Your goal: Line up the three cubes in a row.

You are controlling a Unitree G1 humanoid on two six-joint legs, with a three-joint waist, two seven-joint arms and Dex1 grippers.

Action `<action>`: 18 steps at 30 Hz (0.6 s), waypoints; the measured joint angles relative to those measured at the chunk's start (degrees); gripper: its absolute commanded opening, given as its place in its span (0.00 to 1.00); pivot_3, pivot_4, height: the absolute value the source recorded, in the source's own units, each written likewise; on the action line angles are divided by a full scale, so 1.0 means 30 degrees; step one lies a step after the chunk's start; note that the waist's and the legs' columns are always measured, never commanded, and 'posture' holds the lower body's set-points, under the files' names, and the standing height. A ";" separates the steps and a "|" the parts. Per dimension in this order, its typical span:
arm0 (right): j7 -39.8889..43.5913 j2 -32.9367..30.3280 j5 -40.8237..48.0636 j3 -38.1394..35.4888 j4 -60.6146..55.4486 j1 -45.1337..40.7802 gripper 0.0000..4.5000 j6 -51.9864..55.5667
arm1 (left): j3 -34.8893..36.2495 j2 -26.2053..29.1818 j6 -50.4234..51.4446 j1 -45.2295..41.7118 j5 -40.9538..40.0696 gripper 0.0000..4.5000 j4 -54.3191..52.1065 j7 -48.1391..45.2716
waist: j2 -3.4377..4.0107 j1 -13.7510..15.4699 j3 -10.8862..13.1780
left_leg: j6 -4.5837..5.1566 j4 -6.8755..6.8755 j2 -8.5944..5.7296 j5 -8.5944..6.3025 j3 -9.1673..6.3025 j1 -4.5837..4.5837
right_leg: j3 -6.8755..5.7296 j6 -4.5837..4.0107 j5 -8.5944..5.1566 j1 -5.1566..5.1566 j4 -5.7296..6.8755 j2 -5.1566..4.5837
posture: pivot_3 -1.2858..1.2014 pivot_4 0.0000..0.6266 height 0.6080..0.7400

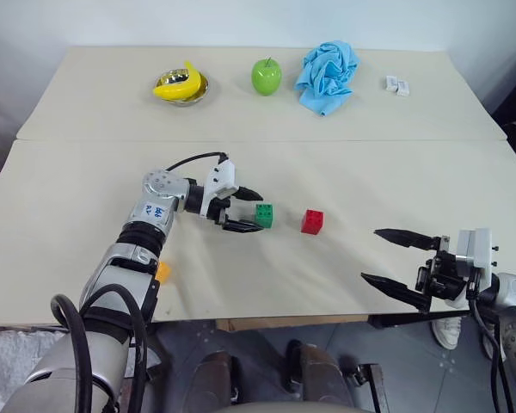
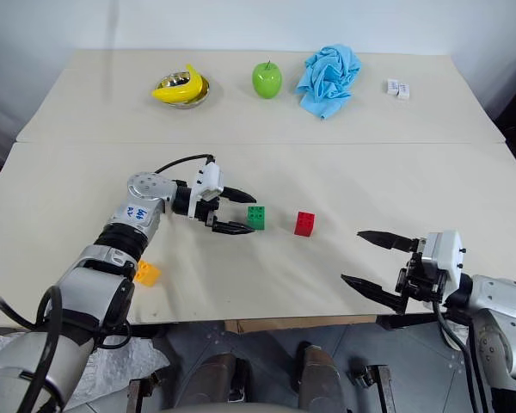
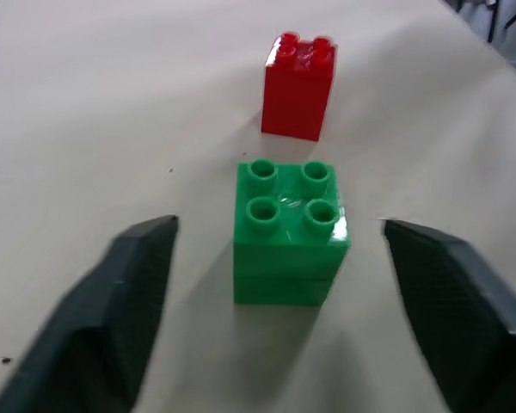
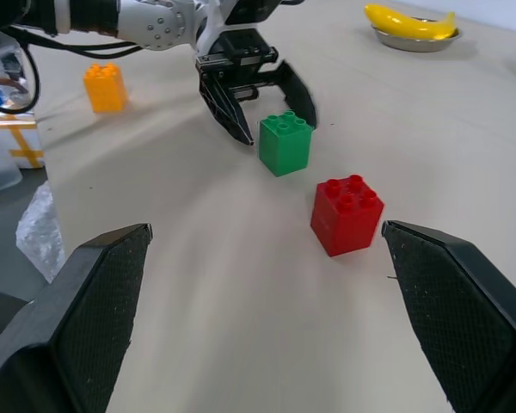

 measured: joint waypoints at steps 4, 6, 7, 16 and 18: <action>0.0395 -0.0004 0.0022 0.0778 0.0538 -0.1499 1.00 0.0385 | 0.1328 0.2039 0.0923 -0.0233 -0.1486 1.00 -0.2024 -0.2254 | -0.0002 -0.0184 0.0002 | -0.0001 0.0001 0.0015 0.0000 -0.0028 -0.0002 | 0.0010 0.0000 0.0000 -0.0020 0.0011 0.0005 | 0.52 0.24 1.00; 0.0479 -0.0005 0.0030 0.1186 0.0979 -0.2152 1.00 0.0725 | 0.2598 0.2818 0.1458 -0.0411 -0.2862 1.00 -0.3799 -0.2397 | -0.0002 -0.0246 0.0002 | -0.0001 0.0004 0.0024 0.0000 -0.0094 0.0001 | 0.0011 -0.0001 -0.0001 -0.0019 0.0014 0.0001 | 0.52 0.24 1.00; 0.0503 -0.0004 0.0008 0.1486 0.1176 -0.2555 1.00 0.0838 | 0.3284 0.3271 0.2065 -0.0420 -0.3666 1.00 -0.5188 -0.2392 | 0.0003 -0.0253 0.0000 | 0.0001 0.0004 0.0015 0.0001 -0.0111 0.0006 | 0.0018 -0.0001 -0.0001 -0.0018 0.0022 -0.0015 | 0.52 0.24 1.00; 0.1090 0.1434 0.0000 0.4029 0.1603 -0.5983 1.00 0.0950 | 0.8974 0.7679 0.7413 1.1215 -0.6302 1.00 -1.3842 0.1065 | 0.0084 -0.0945 -0.0013 | 0.0004 -0.0025 0.0087 0.0002 -0.0164 0.0028 | 0.0030 -0.0014 -0.0008 -0.0025 0.0036 -0.0038 | 0.52 0.24 1.00; 0.1362 0.1687 0.0000 0.4637 0.1309 -0.6535 1.00 0.1044 | 1.0958 0.7873 0.7661 1.4052 -0.6558 1.00 -1.4719 0.2168 | 0.0084 -0.0922 -0.0013 | 0.0006 -0.0025 0.0073 0.0000 -0.0171 0.0030 | 0.0031 -0.0013 -0.0008 -0.0021 0.0041 -0.0066 | 0.52 0.24 1.00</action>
